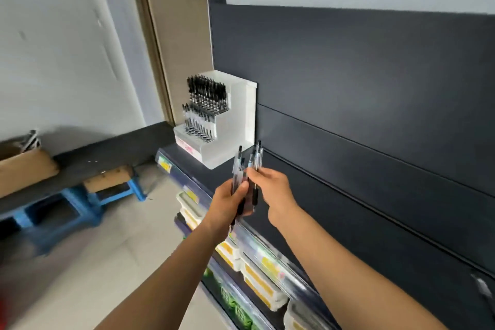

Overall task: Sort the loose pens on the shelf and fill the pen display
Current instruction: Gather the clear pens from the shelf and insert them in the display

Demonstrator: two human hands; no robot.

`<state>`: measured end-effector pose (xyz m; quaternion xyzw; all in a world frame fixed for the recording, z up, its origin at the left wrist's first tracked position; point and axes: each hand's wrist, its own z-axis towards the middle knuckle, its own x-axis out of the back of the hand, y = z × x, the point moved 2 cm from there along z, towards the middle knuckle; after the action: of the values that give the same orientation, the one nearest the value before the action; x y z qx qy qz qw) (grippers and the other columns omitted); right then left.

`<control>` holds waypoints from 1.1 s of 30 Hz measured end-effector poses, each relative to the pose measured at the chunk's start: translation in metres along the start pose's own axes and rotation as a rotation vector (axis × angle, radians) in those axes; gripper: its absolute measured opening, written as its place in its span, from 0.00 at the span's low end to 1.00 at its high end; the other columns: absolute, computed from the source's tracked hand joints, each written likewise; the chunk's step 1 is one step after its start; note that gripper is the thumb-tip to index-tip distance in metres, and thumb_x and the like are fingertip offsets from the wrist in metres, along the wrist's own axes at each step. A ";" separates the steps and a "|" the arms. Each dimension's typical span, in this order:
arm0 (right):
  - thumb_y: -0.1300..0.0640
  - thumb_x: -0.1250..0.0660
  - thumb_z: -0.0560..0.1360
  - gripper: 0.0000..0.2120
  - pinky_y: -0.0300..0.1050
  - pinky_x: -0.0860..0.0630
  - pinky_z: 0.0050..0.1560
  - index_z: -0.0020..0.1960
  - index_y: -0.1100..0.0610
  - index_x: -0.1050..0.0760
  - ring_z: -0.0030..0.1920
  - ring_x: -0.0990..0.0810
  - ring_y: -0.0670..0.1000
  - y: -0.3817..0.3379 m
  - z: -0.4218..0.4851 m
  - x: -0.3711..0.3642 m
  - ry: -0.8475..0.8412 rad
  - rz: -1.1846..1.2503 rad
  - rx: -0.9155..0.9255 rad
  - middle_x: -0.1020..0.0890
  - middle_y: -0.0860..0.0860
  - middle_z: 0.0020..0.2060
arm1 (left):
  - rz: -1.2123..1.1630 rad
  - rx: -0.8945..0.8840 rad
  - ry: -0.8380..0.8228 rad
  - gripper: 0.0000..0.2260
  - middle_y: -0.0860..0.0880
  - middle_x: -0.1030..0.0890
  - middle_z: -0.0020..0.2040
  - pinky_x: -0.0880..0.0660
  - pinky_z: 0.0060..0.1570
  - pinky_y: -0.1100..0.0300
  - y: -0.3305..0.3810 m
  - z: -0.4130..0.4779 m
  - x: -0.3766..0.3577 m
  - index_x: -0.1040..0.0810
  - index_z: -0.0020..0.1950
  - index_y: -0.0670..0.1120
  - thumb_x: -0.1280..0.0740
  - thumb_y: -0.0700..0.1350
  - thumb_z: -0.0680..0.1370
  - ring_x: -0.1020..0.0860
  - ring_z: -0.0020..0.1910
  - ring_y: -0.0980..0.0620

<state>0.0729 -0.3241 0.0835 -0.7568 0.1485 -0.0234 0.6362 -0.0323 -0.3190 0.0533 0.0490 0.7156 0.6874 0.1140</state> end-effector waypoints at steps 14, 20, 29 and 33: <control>0.59 0.37 0.78 0.05 0.38 0.32 0.29 0.44 0.57 0.24 0.28 0.29 0.46 0.017 0.079 -0.268 -0.183 -0.129 0.065 0.25 0.49 0.29 | 0.089 0.004 0.127 0.06 0.47 0.22 0.36 0.28 0.29 0.63 0.031 0.061 0.267 0.27 0.48 0.40 0.43 0.36 0.81 0.25 0.29 0.54; 0.62 0.41 0.80 0.10 0.37 0.30 0.31 0.46 0.53 0.23 0.31 0.28 0.46 -0.003 0.143 -0.295 -0.126 -0.170 0.181 0.22 0.50 0.37 | 0.110 0.066 0.045 0.06 0.46 0.21 0.38 0.28 0.31 0.64 0.023 0.113 0.313 0.28 0.50 0.39 0.43 0.38 0.82 0.24 0.31 0.55; 0.62 0.36 0.77 0.05 0.45 0.20 0.40 0.44 0.57 0.24 0.34 0.21 0.51 -0.030 0.249 -0.279 -0.024 -0.429 0.420 0.20 0.53 0.34 | 0.142 0.028 0.086 0.06 0.44 0.22 0.38 0.27 0.37 0.61 0.021 0.234 0.319 0.26 0.48 0.41 0.41 0.38 0.81 0.24 0.37 0.49; 0.60 0.34 0.77 0.03 0.46 0.19 0.40 0.46 0.58 0.22 0.35 0.19 0.50 -0.048 0.293 -0.270 0.141 -0.560 0.595 0.19 0.52 0.35 | 0.184 0.002 0.175 0.05 0.47 0.24 0.40 0.28 0.38 0.57 0.028 0.283 0.327 0.26 0.49 0.44 0.41 0.41 0.81 0.25 0.38 0.49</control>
<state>-0.1103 0.0321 0.1158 -0.5475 -0.0333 -0.2893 0.7845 -0.2862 0.0314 0.0414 0.0544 0.7160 0.6959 -0.0127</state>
